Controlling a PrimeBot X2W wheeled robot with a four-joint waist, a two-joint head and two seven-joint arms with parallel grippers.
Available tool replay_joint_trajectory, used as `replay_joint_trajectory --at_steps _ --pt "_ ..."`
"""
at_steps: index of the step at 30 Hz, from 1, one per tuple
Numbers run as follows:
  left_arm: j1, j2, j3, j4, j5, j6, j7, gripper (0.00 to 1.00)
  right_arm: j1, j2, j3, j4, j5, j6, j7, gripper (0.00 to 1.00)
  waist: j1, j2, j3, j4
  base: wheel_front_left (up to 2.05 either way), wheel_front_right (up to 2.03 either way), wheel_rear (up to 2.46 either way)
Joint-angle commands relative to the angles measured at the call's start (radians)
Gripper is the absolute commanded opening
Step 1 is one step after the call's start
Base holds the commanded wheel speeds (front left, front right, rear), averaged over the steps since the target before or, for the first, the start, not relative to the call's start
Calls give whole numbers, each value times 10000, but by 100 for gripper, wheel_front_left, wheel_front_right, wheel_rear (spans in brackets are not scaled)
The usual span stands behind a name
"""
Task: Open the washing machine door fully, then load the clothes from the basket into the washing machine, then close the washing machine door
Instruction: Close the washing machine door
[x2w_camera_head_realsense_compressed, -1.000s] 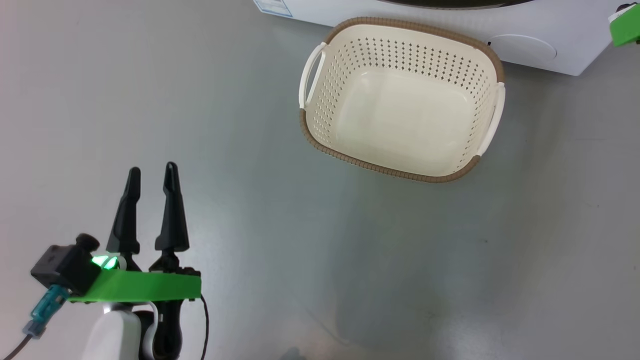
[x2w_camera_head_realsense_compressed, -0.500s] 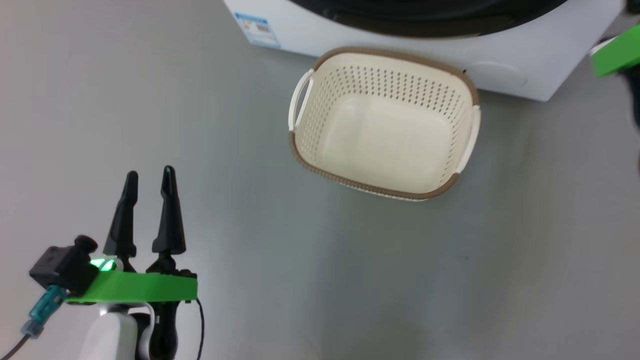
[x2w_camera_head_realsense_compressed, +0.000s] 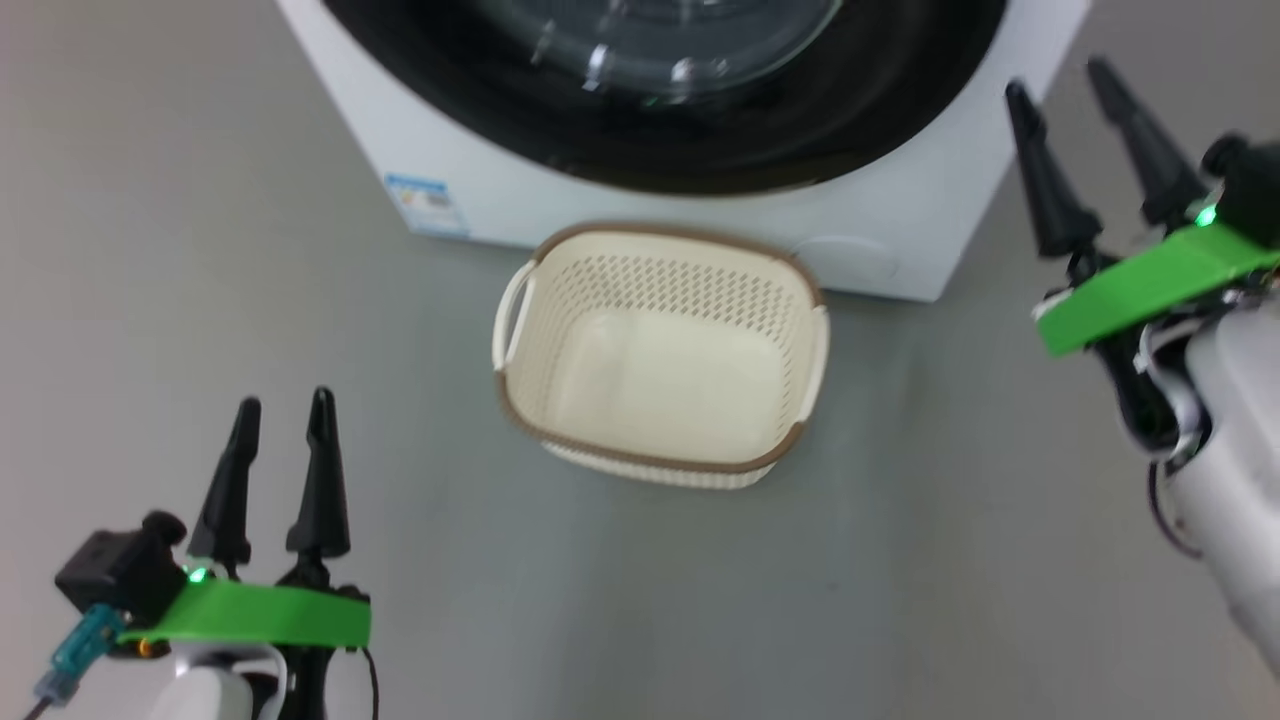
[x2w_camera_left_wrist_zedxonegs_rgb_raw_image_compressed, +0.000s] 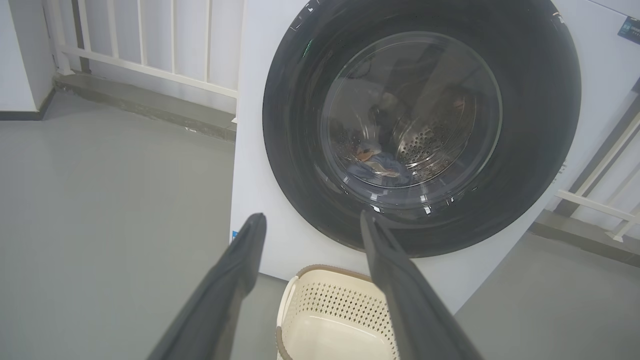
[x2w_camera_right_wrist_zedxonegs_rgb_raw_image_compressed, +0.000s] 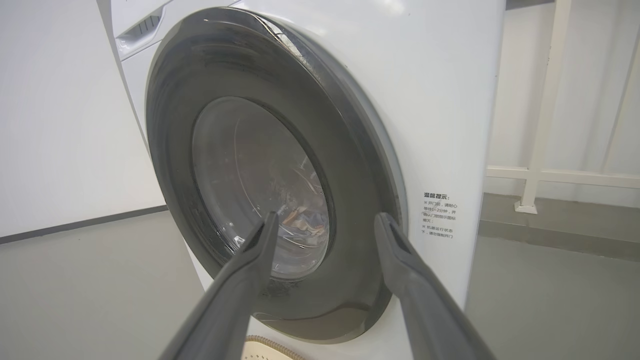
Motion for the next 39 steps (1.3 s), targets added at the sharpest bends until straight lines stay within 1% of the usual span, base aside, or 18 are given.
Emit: replay_joint_trajectory --at_steps 1,10,15,22,30,34,39 --pt "132 350 316 -113 7 6 -63 100 454 105 21 -321 253 -27 -23 100 1 0 -1088 -1047 0 0 0" --pt "849 472 487 25 -26 6 -63 100 1997 398 -56 -809 415 -27 -23 100 1 0 -2177 -2257 0 0 0" --pt "1133 497 543 0 7 6 -63 100 2813 470 -121 -1064 420 -27 -23 100 1 0 -2569 -2745 0 0 0" --pt "1416 462 695 -111 4 12 -63 100 4112 464 -500 -1681 375 -27 -23 100 1 0 -2756 -3127 0 0 0" --pt "1691 416 886 -199 -2 14 -63 100 5495 729 -1200 -2416 217 -27 -23 100 1 0 -2881 -3453 0 0 0" --pt "1753 357 935 -226 -4 16 -63 100 5978 851 -1419 -2532 78 -27 -23 100 1 0 -2917 -3560 0 0 0" --pt "1741 306 911 -201 -47 15 -63 100 6225 903 -1608 -2582 -143 -27 -23 100 1 0 -2931 -3605 0 0 0"
